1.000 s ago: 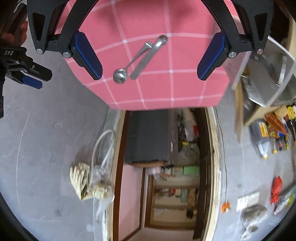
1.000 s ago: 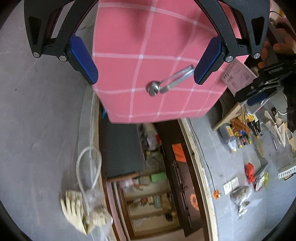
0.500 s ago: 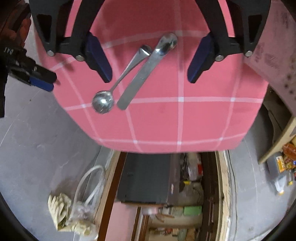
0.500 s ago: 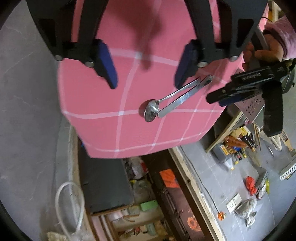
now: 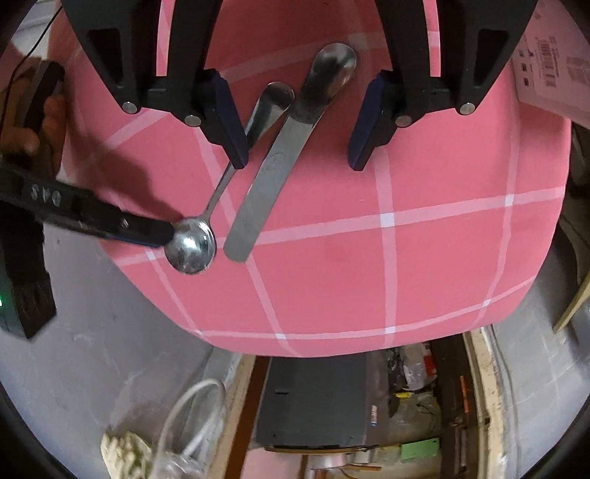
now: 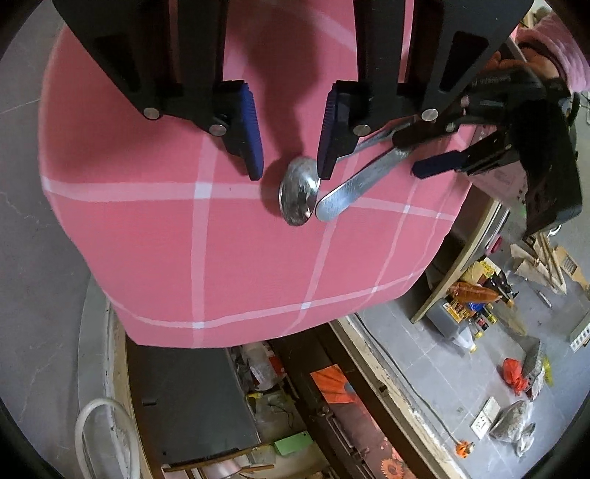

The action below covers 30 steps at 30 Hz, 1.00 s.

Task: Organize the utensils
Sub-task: 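Close the left tool on the butter knife while the right grasps the spoon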

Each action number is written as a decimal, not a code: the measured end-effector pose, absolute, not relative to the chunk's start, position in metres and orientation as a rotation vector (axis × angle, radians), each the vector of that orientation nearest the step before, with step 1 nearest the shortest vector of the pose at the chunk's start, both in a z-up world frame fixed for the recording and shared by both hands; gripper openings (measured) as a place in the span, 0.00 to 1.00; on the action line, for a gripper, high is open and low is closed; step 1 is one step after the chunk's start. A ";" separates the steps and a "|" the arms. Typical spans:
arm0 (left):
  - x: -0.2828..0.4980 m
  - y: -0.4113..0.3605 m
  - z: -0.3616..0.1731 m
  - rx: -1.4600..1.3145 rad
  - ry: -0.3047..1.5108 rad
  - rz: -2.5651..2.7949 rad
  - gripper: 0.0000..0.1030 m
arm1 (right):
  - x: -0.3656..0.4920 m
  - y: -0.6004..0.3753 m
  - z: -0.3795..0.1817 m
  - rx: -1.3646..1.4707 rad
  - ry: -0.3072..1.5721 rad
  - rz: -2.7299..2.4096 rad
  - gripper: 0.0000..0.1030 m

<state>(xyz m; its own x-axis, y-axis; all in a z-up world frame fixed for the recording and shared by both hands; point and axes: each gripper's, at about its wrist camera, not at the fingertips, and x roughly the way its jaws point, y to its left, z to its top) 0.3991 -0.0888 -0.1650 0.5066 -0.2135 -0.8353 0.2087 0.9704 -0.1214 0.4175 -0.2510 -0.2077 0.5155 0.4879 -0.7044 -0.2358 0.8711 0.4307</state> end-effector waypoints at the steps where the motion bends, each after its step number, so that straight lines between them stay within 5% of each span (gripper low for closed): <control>1: 0.400 -0.091 -0.164 0.011 1.014 -0.259 0.52 | 0.420 -0.250 -0.209 0.310 0.936 0.440 0.24; 5: 0.400 -0.096 -0.160 0.031 1.041 -0.275 0.45 | 0.424 -0.253 -0.214 0.364 0.945 0.436 0.06; 8: 0.405 -0.093 -0.155 -0.003 1.068 -0.293 0.25 | 0.423 -0.256 -0.219 0.416 0.956 0.433 0.05; 11: 0.410 -0.082 -0.154 -0.080 1.113 -0.291 0.17 | 0.417 -0.260 -0.221 0.449 0.970 0.423 0.04; 30: 0.350 -0.069 -0.160 -0.324 1.292 -0.376 0.05 | 0.340 -0.278 -0.209 0.414 1.081 0.437 0.03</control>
<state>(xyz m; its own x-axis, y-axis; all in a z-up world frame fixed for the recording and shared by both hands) 0.3500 -0.0693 -0.1595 0.2303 -0.4450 -0.8654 0.0886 0.8952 -0.4367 0.3402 -0.2777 -0.2090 0.4030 0.5305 -0.7457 -0.1370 0.8406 0.5240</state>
